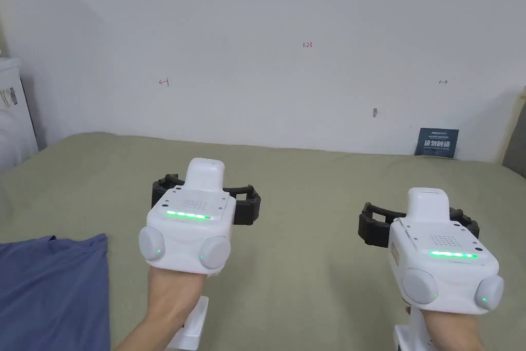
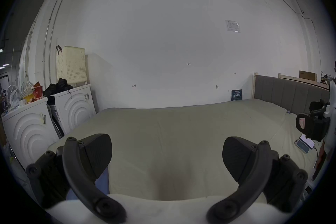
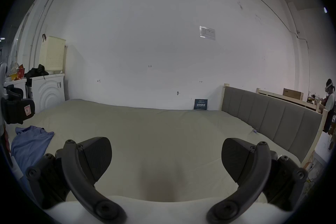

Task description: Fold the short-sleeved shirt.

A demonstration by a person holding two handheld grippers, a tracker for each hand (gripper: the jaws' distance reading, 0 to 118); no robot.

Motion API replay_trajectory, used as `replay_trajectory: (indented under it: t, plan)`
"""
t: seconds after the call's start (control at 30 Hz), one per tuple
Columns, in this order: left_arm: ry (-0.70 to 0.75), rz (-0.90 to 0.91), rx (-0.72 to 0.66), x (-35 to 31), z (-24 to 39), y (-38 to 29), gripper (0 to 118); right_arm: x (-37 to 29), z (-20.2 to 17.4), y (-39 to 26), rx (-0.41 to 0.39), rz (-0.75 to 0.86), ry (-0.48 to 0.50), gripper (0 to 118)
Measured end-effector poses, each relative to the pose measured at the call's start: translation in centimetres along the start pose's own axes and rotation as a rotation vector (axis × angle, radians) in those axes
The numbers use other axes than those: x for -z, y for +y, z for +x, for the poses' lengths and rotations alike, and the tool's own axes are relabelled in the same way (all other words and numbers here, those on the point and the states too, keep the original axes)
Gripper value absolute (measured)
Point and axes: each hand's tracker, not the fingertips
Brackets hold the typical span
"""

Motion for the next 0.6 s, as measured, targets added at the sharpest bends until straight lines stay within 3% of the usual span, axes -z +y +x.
replay_trajectory:
  t: [0.6]
  plan:
    - [-0.01, 0.004, -0.011, -0.04, -0.26, 0.26, 118, -0.12, -0.35, 0.19, -0.009, 0.008, 0.005, 118]
